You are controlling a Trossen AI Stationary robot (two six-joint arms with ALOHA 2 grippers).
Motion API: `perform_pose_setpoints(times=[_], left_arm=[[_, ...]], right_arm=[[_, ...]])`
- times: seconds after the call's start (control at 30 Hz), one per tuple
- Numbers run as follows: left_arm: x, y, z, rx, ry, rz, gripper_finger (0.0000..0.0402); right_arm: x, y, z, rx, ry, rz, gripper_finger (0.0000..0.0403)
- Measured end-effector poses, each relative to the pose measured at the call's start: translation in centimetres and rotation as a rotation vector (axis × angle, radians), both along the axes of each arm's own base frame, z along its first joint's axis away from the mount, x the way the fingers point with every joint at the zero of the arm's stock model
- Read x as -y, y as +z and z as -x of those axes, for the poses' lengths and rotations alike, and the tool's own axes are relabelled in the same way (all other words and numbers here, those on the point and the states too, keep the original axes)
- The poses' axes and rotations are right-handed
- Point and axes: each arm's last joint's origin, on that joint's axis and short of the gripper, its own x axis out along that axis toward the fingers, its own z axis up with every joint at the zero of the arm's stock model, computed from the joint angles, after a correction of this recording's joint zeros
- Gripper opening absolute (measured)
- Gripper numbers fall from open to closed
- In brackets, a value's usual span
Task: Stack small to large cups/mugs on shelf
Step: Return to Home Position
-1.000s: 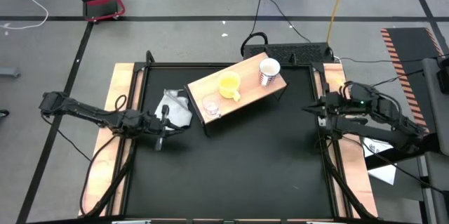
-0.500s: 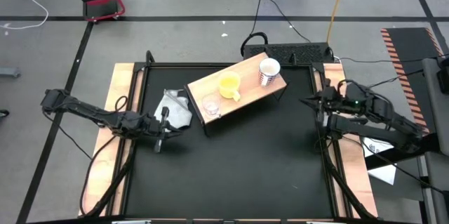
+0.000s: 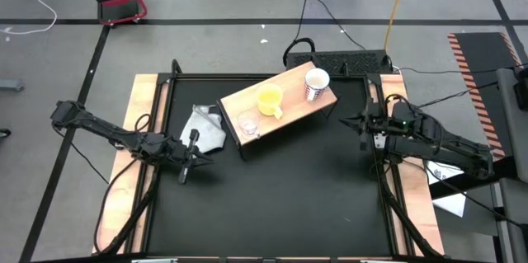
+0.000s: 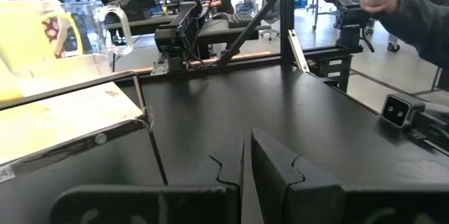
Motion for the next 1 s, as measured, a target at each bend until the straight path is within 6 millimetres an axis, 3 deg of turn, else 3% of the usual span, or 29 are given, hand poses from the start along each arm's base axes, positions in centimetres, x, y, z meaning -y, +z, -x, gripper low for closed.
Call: perform_pose_setpoints(times=[0.2, 0.53, 1.0], left_arm=[[0.1, 0.0, 0.0, 0.004, 0.005, -0.024, 0.0031], [0.0, -0.3, 0.0, -0.028, 0.047, -0.007, 0.0031], [-0.1, -0.6, 0.1, -0.063, 0.079, -0.021, 0.0031]], right_arm=[[0.3, -2.4, -0.9, 0.054, -0.002, -0.028, 0.0], [-0.3, -6.6, -1.8, 0.203, 0.156, 0.003, 0.0], [-2.0, -7.6, -1.8, 0.147, 0.33, 0.133, 0.0]])
